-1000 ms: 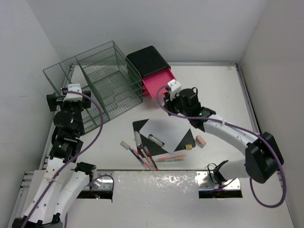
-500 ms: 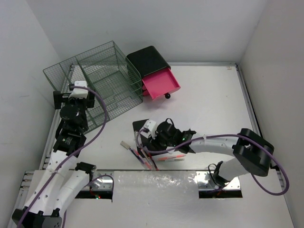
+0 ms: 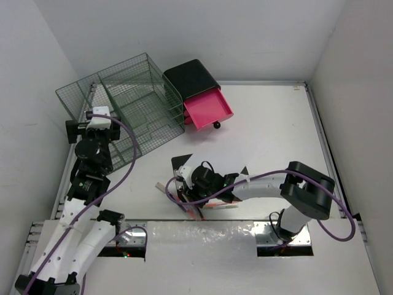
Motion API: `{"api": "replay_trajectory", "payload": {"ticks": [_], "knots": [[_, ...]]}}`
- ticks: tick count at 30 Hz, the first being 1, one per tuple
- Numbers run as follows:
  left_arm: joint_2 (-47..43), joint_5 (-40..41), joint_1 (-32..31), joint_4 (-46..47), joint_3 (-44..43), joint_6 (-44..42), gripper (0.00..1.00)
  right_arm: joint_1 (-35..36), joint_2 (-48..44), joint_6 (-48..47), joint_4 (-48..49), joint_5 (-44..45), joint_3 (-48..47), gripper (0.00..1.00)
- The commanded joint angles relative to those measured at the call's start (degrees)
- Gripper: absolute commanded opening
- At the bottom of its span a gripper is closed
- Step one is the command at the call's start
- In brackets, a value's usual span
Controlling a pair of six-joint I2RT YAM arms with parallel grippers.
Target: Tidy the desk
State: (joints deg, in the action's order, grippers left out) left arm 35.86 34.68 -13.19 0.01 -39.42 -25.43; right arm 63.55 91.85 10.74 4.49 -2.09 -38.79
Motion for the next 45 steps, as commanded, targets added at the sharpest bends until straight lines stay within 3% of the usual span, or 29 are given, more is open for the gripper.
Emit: {"api": "replay_trajectory", "payload": {"ticks": [1, 12, 19, 30, 38, 41, 45], "knots": [[-1.7, 0.6, -0.6, 2.0, -0.2, 0.0, 0.99, 0.4, 1.3, 1.2, 1.8, 1.6, -3.0, 0.45], [-1.8, 0.7, -0.6, 1.8, -0.2, 0.0, 1.00, 0.3, 4.6, 3.1, -3.2, 9.6, -4.6, 0.33], [-2.2, 0.3, -0.6, 1.5, -0.2, 0.1, 1.00, -0.4, 7.2, 4.6, -4.3, 10.3, -6.7, 0.00], [-1.0, 0.3, -0.7, 1.4, -0.3, 0.0, 1.00, -2.5, 2.9, 1.5, -3.2, 6.1, -9.7, 0.00], [-1.0, 0.7, -0.7, 1.5, -0.2, -0.3, 1.00, -8.1, -7.7, -6.9, -1.1, 3.9, -12.4, 0.00], [-1.6, 0.7, -0.7, 1.6, 0.0, -0.3, 1.00, -10.4, -10.3, -12.1, -0.4, 2.1, -14.1, 0.00], [-1.7, 0.7, -0.7, 1.6, 0.0, -0.2, 1.00, -12.0, -13.1, -29.6, 0.5, 2.4, -16.5, 0.00]]}}
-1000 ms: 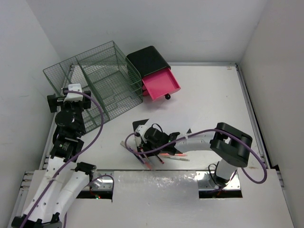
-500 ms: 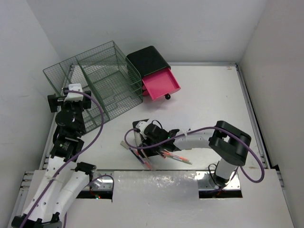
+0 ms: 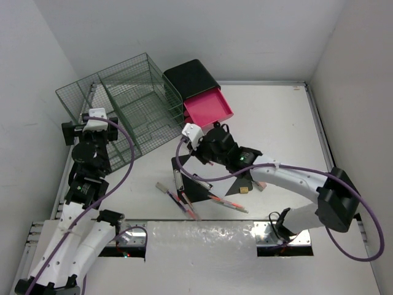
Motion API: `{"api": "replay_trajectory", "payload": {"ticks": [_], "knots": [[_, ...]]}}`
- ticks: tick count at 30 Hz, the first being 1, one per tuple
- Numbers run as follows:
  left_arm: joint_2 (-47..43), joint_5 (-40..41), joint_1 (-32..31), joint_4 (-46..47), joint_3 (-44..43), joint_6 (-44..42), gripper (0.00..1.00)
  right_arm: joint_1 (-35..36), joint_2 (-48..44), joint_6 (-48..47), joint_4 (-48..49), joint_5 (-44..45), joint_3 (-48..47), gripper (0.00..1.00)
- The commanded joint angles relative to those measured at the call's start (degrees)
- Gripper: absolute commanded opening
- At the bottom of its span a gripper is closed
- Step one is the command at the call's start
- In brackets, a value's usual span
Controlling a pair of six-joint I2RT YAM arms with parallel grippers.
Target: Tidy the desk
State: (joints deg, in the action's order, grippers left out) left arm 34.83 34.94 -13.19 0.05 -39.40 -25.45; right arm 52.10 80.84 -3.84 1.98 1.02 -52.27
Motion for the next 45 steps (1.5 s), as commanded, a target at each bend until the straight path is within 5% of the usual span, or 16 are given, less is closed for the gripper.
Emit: {"api": "replay_trajectory", "payload": {"ticks": [1, 6, 11, 18, 26, 30, 33, 38, 40, 45], "knots": [[-0.6, 0.5, -0.7, 1.5, 0.1, -0.2, 1.00, -1.7, -2.0, -18.5, 4.0, 0.7, -3.5, 0.00], [-0.3, 0.7, -1.0, 2.1, 0.4, -0.2, 1.00, -13.9, 2.4, -35.2, 6.8, -5.8, -10.7, 0.00], [-0.3, 1.5, -1.0, 2.8, 1.1, -0.7, 1.00, -18.3, 12.9, -49.0, 3.0, -11.5, -22.0, 0.00], [-0.3, 2.2, -1.0, 3.1, 1.2, -1.2, 1.00, -23.4, 26.2, -49.8, -6.1, -19.2, -37.2, 0.00], [0.9, 2.4, -1.0, 3.5, 1.3, -1.4, 1.00, -24.0, 29.8, -48.3, -5.5, -20.2, -35.8, 0.01], [0.9, 2.4, -1.0, 3.5, 1.4, -1.4, 1.00, -24.0, 29.8, -46.5, -6.7, -18.9, -37.3, 0.49], [0.9, 2.3, -1.0, 3.5, 1.3, -1.4, 1.00, -24.0, 27.5, -42.9, -3.5, -17.4, -36.4, 0.73], [0.8, 2.2, -1.1, 3.5, 1.3, -1.1, 1.00, -23.4, 20.7, -33.5, 2.3, -15.3, -35.5, 0.79], [0.7, 2.2, -1.0, 3.3, 1.3, -1.0, 1.00, -22.4, 17.7, -21.3, 3.3, -10.4, -33.4, 0.79], [0.2, 2.0, -1.0, 3.3, 1.1, -0.7, 1.00, -15.3, 5.2, -2.2, 2.6, -4.5, -16.8, 0.67]]}}
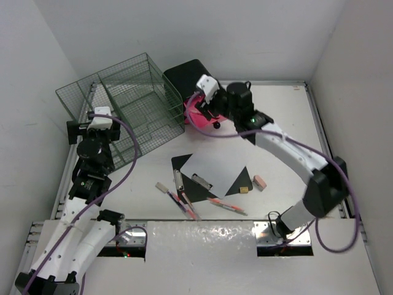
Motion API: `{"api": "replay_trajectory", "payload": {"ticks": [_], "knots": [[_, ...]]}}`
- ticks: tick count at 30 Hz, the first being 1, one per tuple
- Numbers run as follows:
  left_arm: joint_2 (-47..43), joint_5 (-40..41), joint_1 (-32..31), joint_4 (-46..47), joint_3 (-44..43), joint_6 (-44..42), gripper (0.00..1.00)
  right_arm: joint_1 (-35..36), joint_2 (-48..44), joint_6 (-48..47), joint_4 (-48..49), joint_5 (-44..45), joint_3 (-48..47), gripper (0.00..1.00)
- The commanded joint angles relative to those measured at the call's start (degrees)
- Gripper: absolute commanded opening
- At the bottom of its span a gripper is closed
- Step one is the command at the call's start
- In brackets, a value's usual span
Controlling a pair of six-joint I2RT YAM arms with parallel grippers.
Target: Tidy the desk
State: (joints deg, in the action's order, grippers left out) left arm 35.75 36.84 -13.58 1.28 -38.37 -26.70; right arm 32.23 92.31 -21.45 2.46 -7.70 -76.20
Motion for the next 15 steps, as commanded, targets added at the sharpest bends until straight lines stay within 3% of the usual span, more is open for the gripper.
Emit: {"api": "replay_trajectory", "payload": {"ticks": [1, 3, 5, 7, 12, 14, 15], "knots": [[-0.7, 0.0, -0.7, 1.9, 0.0, 0.6, 0.99, 6.2, -7.4, 16.9, 2.9, 5.2, 13.0, 0.55], [-0.3, -0.5, -0.7, 1.7, 0.0, 0.9, 1.00, 11.5, -9.1, 19.2, -0.2, 8.3, 16.3, 0.48], [-0.3, -0.5, -0.7, 1.5, 0.0, 0.9, 1.00, 14.9, -9.7, 24.2, -8.9, 8.0, 18.8, 0.48], [-0.8, -0.5, -0.7, 1.4, 0.1, 1.0, 1.00, 16.5, -12.0, 28.9, -9.1, 1.2, 25.3, 0.53], [-1.7, -0.7, -0.7, 0.8, 0.0, 1.4, 1.00, 27.3, -11.6, 30.5, -8.2, 0.9, 32.5, 0.84], [-2.2, -0.7, -0.7, 0.6, -0.1, 1.6, 0.99, 31.0, -7.9, 29.1, -10.8, 2.4, 31.4, 0.82], [-2.3, -0.7, -0.7, 0.4, -0.3, 1.6, 1.00, 31.9, -6.8, 29.1, -11.2, 2.8, 30.9, 0.76]]}}
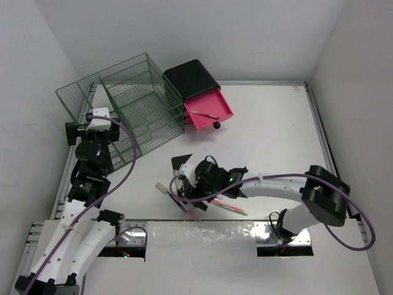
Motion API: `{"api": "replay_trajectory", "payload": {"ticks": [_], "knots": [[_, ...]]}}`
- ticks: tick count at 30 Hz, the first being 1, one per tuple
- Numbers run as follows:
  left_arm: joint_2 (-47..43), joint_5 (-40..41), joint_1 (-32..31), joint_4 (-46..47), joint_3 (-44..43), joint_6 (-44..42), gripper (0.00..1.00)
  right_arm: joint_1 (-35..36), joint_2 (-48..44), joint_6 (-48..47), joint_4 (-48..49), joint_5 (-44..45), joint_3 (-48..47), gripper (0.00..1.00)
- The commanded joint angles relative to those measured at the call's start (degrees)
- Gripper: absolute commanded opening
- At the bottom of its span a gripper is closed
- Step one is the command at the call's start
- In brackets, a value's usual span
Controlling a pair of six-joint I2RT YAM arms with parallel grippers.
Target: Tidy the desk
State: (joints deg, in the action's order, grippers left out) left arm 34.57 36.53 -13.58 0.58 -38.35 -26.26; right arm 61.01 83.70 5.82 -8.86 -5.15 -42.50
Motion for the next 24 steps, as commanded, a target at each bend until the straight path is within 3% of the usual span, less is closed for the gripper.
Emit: {"api": "replay_trajectory", "payload": {"ticks": [1, 6, 10, 16, 24], "knots": [[-1.3, -0.6, -0.7, 1.0, -0.3, 1.4, 1.00, 3.7, 2.9, 2.0, 0.3, -0.2, -3.5, 0.73], [-1.6, -0.6, -0.7, 1.4, 0.1, 1.1, 1.00, 4.5, 7.7, 4.5, 2.5, 0.8, -3.9, 0.66], [-1.5, -0.3, -0.7, 2.1, 0.6, 1.0, 1.00, 4.6, 11.4, 6.0, 4.8, 0.5, -4.8, 0.54], [-1.3, 0.1, -0.7, 2.1, 0.6, 0.9, 0.99, 4.6, 15.0, 5.8, 2.3, 2.1, -7.7, 0.48], [-1.3, 0.5, -0.7, 2.1, 0.5, 0.9, 1.00, 4.4, 15.6, 9.4, -2.4, 15.5, -7.2, 0.26]]}}
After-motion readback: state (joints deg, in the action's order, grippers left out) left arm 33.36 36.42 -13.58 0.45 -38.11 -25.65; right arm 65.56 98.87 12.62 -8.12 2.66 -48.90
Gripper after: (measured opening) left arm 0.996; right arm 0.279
